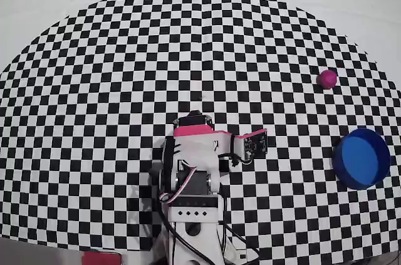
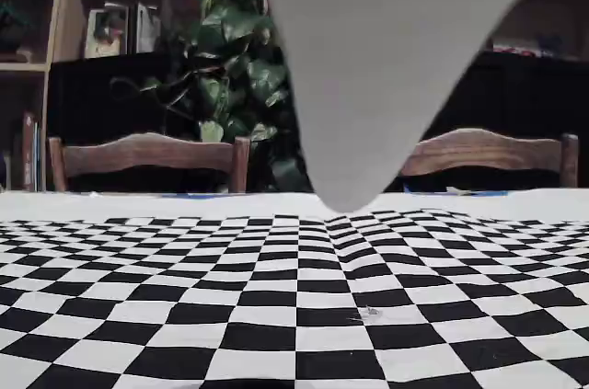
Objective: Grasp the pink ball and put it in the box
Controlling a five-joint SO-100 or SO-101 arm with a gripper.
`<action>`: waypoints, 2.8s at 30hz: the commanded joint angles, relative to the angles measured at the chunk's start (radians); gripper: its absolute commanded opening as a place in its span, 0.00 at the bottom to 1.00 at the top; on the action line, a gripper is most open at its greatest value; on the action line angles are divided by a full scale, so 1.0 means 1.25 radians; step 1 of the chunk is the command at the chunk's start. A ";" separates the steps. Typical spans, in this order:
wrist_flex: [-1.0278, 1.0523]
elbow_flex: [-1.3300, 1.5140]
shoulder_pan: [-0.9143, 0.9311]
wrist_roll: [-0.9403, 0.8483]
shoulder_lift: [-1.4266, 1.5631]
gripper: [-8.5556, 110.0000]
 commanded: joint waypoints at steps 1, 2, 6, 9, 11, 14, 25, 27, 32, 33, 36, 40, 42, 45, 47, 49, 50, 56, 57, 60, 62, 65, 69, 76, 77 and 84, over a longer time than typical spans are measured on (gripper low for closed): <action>0.001 0.006 -0.005 0.007 0.015 0.07; 0.001 0.006 -0.005 0.007 0.015 0.07; 0.001 0.006 -0.005 0.007 0.015 0.07; 0.001 0.006 -0.005 0.007 0.015 0.07; 0.001 0.006 -0.005 0.007 0.015 0.07; 0.001 0.006 -0.005 0.007 0.015 0.07; 0.001 0.006 -0.010 0.001 0.015 0.07; 0.002 0.006 -0.018 -0.004 0.015 0.07; 0.002 0.006 -0.017 -0.002 0.015 0.08; 0.002 0.006 -0.018 -0.002 0.015 0.08; 0.002 0.006 -0.016 -0.002 0.015 0.07; 0.002 0.006 -0.018 -0.004 0.015 0.07; 0.002 0.006 -0.018 -0.004 0.015 0.07; 0.002 0.006 -0.018 -0.004 0.015 0.07; 0.002 0.006 -0.018 -0.004 0.015 0.07; 0.002 0.006 -0.017 -0.002 0.015 0.07; -0.001 0.006 -0.016 -0.002 0.013 0.07; -0.031 0.006 -0.015 0.000 0.001 0.07; -0.042 0.006 -0.015 -0.001 -0.002 0.07; -0.070 0.006 -0.013 -0.002 -0.013 0.07; -0.091 0.006 -0.013 -0.002 -0.022 0.07; -0.144 0.006 -0.012 -0.002 -0.032 0.07; -0.206 0.006 -0.010 -0.002 -0.043 0.07; -0.347 0.006 -0.010 -0.002 -0.053 0.07; -0.374 0.006 -0.010 -0.002 -0.053 0.07; -0.567 0.006 -0.010 -0.002 -0.056 0.07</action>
